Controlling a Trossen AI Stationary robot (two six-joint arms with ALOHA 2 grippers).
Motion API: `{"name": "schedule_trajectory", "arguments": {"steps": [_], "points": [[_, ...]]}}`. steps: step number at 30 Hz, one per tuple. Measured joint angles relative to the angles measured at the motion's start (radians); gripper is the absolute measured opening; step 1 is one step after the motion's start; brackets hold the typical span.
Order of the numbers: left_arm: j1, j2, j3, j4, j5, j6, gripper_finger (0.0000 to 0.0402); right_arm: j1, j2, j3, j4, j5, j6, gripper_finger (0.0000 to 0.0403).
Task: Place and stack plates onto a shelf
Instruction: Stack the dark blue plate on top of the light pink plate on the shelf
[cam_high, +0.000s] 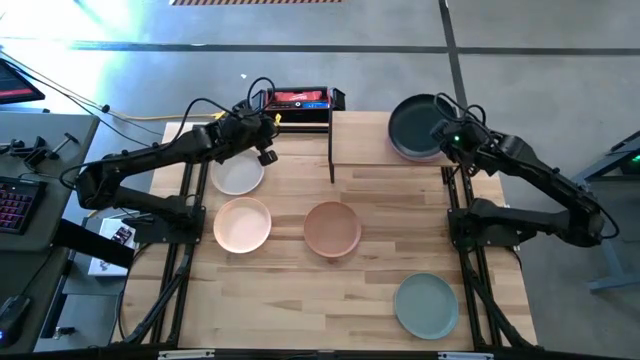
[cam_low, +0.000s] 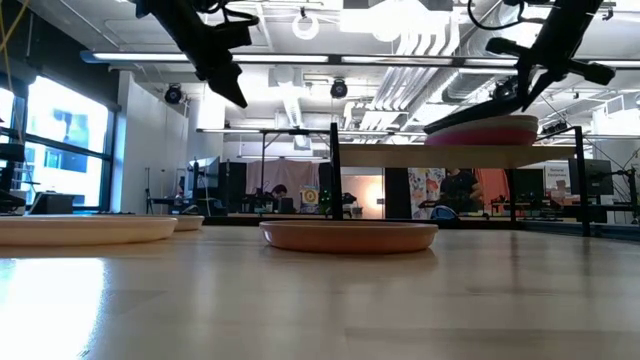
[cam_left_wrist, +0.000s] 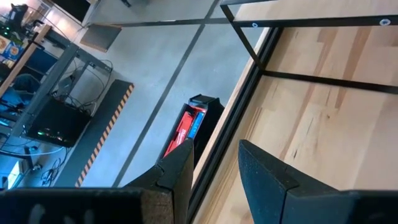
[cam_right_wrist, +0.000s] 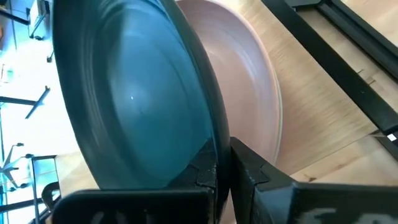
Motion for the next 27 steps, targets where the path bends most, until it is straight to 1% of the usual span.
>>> {"name": "schedule_trajectory", "arguments": {"steps": [2, 7, 11, 16, 22, 27], "points": [[0.0, 0.0, 0.0, -0.001, 0.0, -0.003, 0.0115, 0.0, 0.0, 0.0, -0.004, 0.0, -0.007, 0.002], [0.0, 0.0, 0.0, -0.001, 0.0, -0.007, 0.0115, 0.0, 0.0, 0.0, -0.004, 0.023, -0.005, 0.007], [0.0, 0.0, 0.0, -0.001, 0.0, -0.007, 0.0115, 0.0, 0.0, 0.0, -0.004, 0.013, -0.007, 0.0093], [0.0, 0.0, 0.0, -0.001, 0.0, -0.007, 0.0115, 0.0, -0.007, 0.0, -0.004, -0.031, -0.034, 0.0103], [0.0, 0.0, 0.0, -0.001, 0.0, -0.007, 0.0115, 0.0, -0.035, 0.0, -0.008, -0.104, -0.057, 0.0103], [0.0, 0.0, 0.0, -0.001, 0.001, -0.007, 0.0115, 0.0, -0.059, 0.0, -0.022, -0.14, -0.053, 0.0103]]}}
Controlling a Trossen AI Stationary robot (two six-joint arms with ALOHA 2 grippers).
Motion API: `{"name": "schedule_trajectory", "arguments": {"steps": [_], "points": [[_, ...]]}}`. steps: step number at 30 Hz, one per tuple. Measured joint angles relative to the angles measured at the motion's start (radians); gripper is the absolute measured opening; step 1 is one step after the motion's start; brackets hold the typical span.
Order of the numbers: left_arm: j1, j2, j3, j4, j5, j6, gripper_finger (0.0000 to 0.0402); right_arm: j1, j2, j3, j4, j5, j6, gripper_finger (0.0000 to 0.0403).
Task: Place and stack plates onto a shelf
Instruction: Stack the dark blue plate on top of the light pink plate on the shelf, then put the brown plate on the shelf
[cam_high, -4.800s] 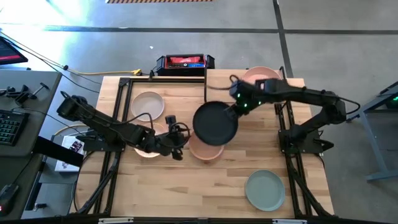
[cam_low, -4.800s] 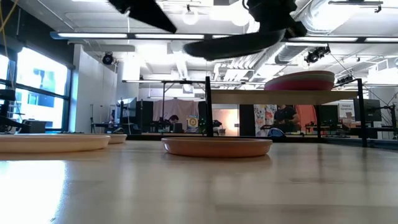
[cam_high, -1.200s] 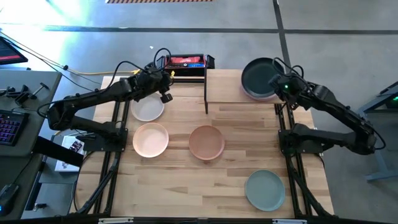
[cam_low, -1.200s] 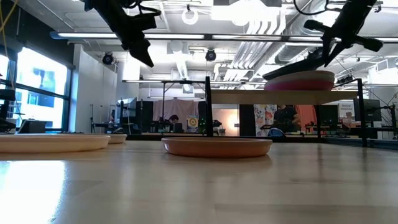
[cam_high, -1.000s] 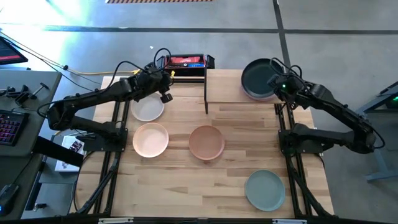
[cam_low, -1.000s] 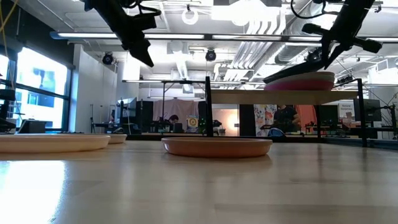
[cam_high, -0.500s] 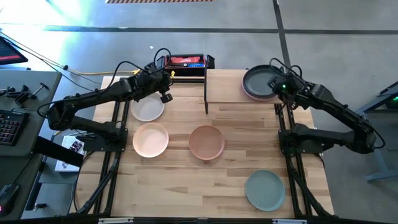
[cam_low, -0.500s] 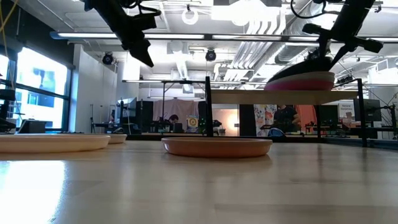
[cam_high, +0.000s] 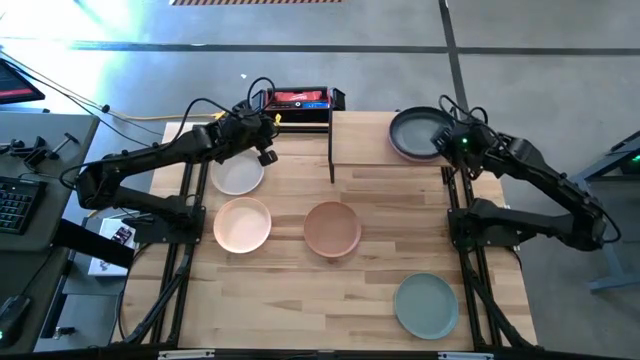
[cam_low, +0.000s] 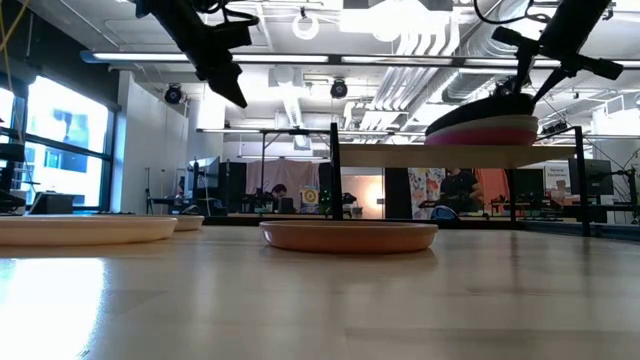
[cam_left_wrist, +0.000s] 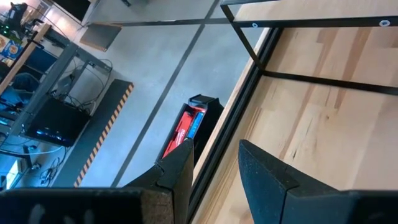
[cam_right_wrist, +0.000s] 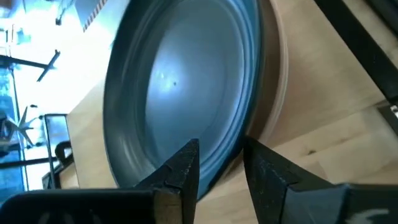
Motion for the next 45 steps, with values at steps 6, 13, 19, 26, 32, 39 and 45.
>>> {"name": "schedule_trajectory", "arguments": {"steps": [6, 13, 19, 26, 32, 39, 45], "points": [[0.0, 0.0, 0.0, 0.0, 0.039, 0.0, 0.0115, 0.0, -0.014, 0.0, -0.04, -0.069, 0.0, 0.0103], [0.0, 0.0, 0.0, 0.0, 0.04, 0.0, 0.0115, 0.0, -0.027, 0.0, -0.043, -0.106, -0.008, 0.0103], [0.0, 0.0, 0.0, 0.0, 0.04, -0.001, 0.0115, 0.0, -0.027, 0.0, -0.042, -0.073, -0.008, 0.0103], [0.0, 0.0, 0.0, -0.033, 0.074, -0.007, 0.0115, 0.023, -0.027, 0.0, -0.008, -0.243, -0.091, 0.0103], [0.0, 0.0, 0.0, -0.067, 0.244, -0.12, 0.0115, 0.104, -0.025, 0.0, 0.057, -0.347, -0.176, 0.0103], [-0.022, 0.001, 0.0, -0.073, 0.454, -0.316, 0.0115, 0.266, -0.015, 0.0, 0.061, -0.362, -0.223, 0.0103], [-0.073, 0.041, 0.0, -0.07, 0.552, -0.534, 0.0115, 0.398, 0.037, 0.0, 0.063, -0.36, -0.243, 0.0103]]}}
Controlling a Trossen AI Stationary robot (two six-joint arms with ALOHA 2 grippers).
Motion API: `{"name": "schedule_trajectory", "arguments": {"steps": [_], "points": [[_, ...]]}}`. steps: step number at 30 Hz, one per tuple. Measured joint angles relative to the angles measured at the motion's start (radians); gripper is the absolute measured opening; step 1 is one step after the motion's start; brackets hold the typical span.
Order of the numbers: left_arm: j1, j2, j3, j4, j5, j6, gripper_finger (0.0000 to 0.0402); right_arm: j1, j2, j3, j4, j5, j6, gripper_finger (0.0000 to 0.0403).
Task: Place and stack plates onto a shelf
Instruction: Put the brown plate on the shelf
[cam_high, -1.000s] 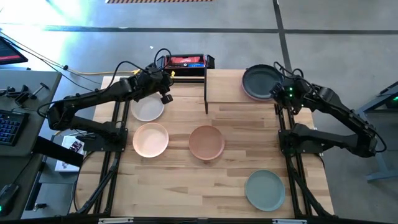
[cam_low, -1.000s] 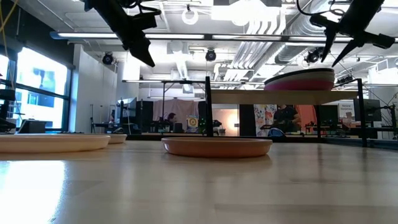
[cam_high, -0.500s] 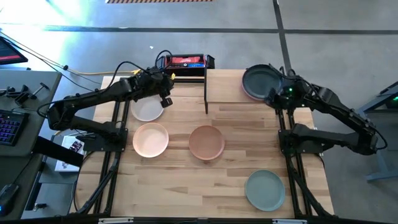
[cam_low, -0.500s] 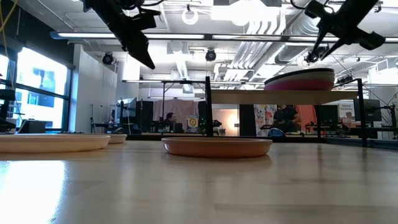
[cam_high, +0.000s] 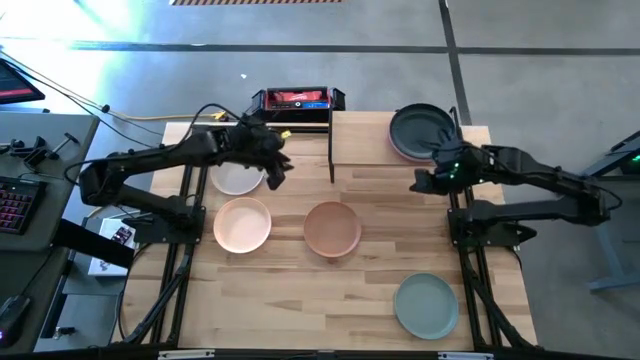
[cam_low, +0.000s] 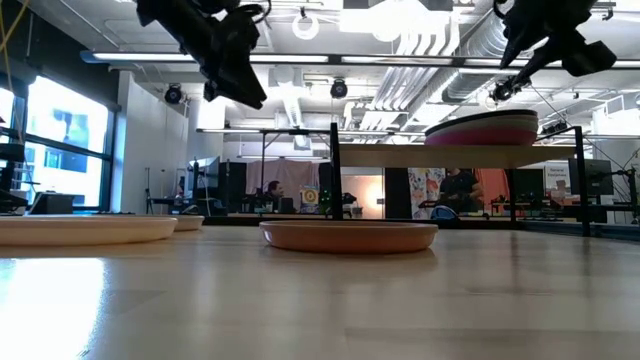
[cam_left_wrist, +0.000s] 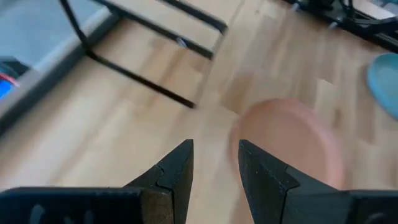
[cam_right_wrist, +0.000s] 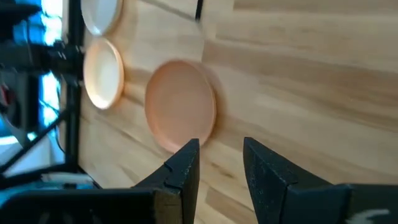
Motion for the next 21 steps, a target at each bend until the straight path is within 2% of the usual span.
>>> {"name": "schedule_trajectory", "arguments": {"steps": [11, 21], "points": [[-0.12, 0.15, 0.0, 0.022, 0.016, -0.31, 0.0115, 0.108, 0.088, 0.0, 0.001, 0.003, -0.055, 0.0103], [-0.2, 0.319, 0.0, 0.151, 0.015, -0.505, 0.0115, 0.154, 0.088, 0.0, 0.001, 0.004, -0.096, 0.0103]]}}
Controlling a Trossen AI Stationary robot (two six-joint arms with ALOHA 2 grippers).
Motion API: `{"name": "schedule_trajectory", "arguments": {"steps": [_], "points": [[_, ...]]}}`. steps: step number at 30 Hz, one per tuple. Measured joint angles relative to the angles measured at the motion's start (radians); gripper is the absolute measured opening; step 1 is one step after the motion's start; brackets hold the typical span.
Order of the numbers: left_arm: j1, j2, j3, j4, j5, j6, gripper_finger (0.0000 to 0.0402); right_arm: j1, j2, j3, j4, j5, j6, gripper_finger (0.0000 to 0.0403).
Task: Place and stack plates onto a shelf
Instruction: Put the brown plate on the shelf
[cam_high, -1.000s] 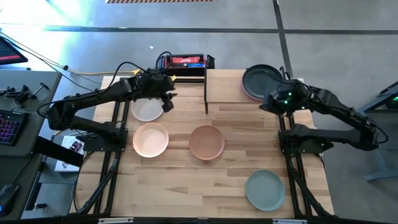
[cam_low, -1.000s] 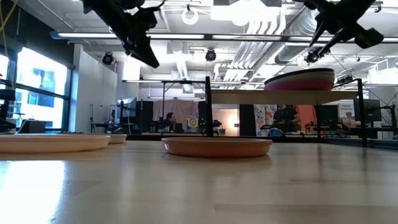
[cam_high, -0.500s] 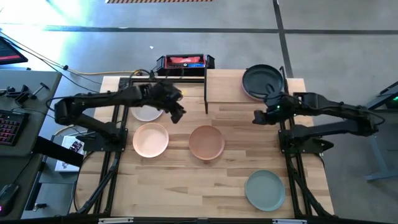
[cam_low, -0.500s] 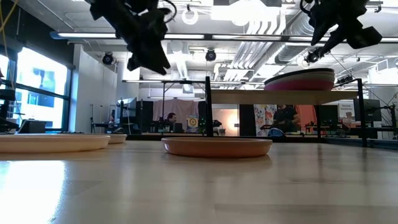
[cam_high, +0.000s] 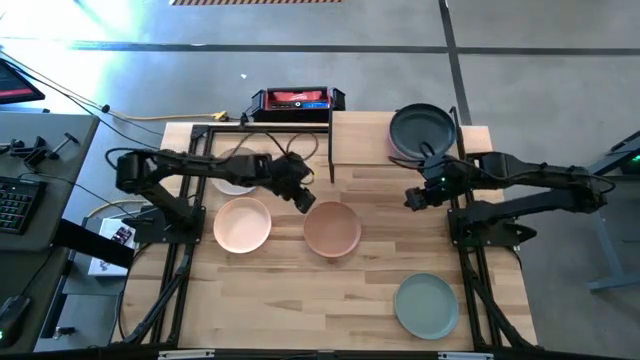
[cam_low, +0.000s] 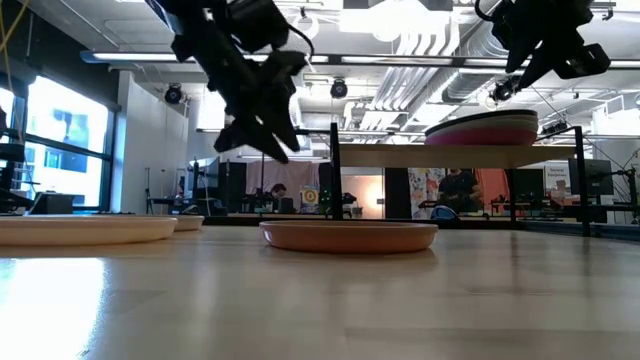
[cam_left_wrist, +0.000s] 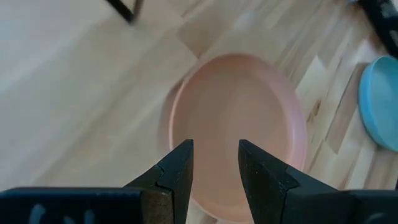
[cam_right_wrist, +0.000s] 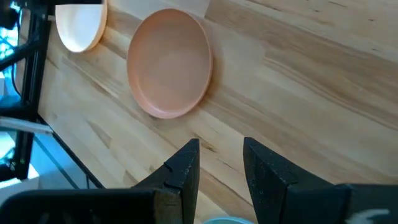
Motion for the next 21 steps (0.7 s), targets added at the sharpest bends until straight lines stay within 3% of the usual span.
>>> {"name": "schedule_trajectory", "arguments": {"steps": [10, 21], "points": [[-0.074, 0.14, 0.0, 0.039, -0.032, -0.092, 0.0115, 0.05, 0.0, 0.0, -0.002, 0.0, -0.046, 0.0103], [-0.093, 0.174, 0.0, 0.026, -0.129, -0.098, 0.0115, 0.09, 0.0, 0.0, -0.003, 0.011, -0.06, 0.0103]]}}
